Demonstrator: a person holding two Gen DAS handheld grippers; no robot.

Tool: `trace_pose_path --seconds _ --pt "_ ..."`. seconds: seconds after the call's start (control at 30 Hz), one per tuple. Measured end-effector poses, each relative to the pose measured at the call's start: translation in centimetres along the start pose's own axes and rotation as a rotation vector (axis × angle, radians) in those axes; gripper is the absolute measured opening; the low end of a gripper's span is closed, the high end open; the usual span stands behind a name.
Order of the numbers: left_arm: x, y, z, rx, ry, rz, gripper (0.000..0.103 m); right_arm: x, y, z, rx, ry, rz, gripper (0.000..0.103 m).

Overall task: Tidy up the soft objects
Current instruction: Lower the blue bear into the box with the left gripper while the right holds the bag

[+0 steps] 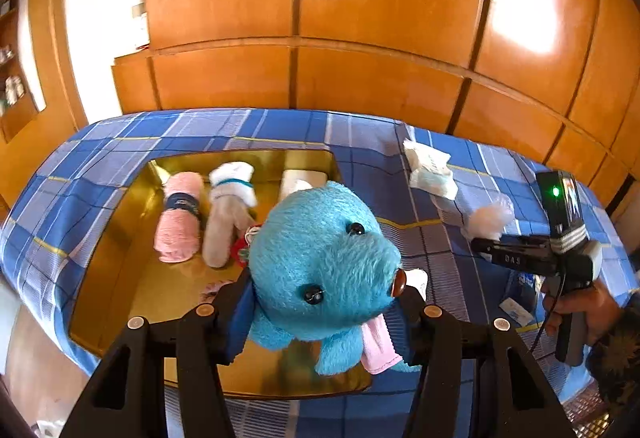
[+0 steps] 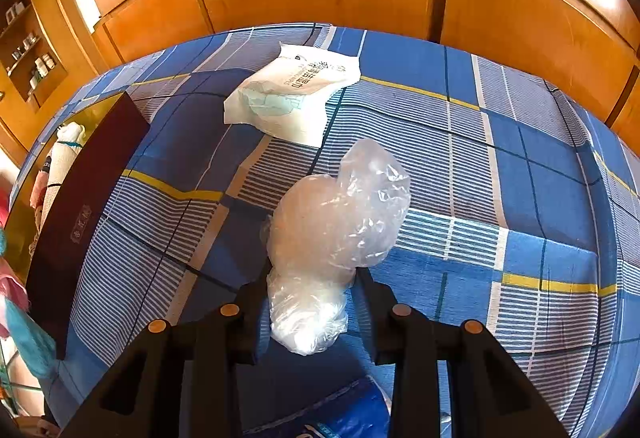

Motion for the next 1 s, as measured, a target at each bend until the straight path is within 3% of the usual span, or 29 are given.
trace_pose_path --seconds 0.07,0.27,0.5,0.8,1.0 --pt "-0.1 1.4 -0.3 0.004 0.005 -0.040 0.057 0.0 0.0 0.0 0.007 -0.004 -0.007 0.035" --pt "-0.1 8.1 -1.2 -0.113 0.002 -0.130 0.057 0.1 0.1 -0.1 0.018 -0.011 -0.016 0.035" --pt "1.0 14.6 0.9 -0.235 0.086 -0.144 0.057 0.1 0.2 -0.1 0.022 -0.010 -0.018 0.035" --pt "0.4 16.9 6.0 -0.318 0.173 -0.052 0.058 0.0 0.1 0.0 0.021 -0.012 -0.012 0.035" --pt "0.1 17.1 8.6 -0.353 0.196 -0.040 0.066 0.0 0.1 0.0 0.020 -0.013 -0.010 0.035"
Point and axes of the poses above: each gripper's, at about its wrist camera, not at the fingertips, and z roughly the way its jaws point, y to its left, x to its underside, the point moved 3 cm from there along z, roughly the way its jaws point, and after that the axes turned 3 degrees about z, right-handed, at the moved point
